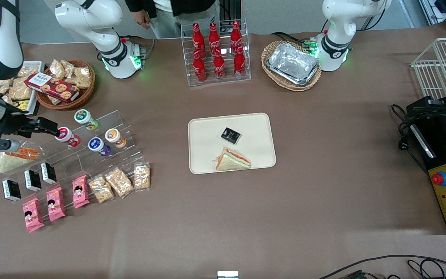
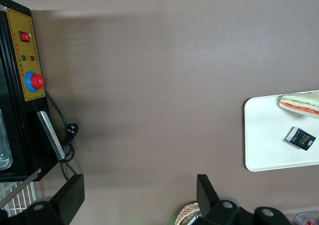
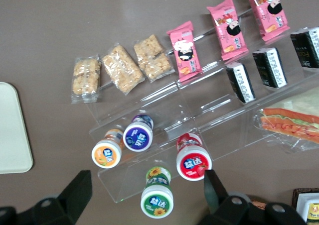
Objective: Place green gum on tray
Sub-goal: 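Move the right gripper over the acrylic rack toward the gum bottles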
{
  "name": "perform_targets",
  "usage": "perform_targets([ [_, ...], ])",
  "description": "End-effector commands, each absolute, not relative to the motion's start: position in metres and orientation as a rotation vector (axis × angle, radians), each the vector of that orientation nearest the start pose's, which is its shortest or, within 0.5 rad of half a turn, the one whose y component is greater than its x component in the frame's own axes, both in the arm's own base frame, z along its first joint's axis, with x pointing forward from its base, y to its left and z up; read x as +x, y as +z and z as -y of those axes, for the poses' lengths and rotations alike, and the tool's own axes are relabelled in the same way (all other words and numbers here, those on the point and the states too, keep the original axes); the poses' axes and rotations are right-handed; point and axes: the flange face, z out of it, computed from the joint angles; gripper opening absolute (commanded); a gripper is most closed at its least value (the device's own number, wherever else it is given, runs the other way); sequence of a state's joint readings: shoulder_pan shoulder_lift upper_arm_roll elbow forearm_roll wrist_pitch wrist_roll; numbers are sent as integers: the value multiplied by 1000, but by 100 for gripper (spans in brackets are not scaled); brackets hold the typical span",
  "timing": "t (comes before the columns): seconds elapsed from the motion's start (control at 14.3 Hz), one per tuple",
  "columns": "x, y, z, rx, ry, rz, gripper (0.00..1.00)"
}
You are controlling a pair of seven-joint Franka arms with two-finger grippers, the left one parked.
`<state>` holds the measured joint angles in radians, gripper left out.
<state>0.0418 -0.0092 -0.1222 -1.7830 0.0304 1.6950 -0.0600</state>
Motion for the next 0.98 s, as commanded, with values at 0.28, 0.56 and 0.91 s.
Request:
perform_targets([
  [0.28,544,541,54,-3087,200,-59,100],
  [0.56,547,535,70,-3078,207,-105,100],
  [0.91,545,536,69,-3051,210,-137,100],
])
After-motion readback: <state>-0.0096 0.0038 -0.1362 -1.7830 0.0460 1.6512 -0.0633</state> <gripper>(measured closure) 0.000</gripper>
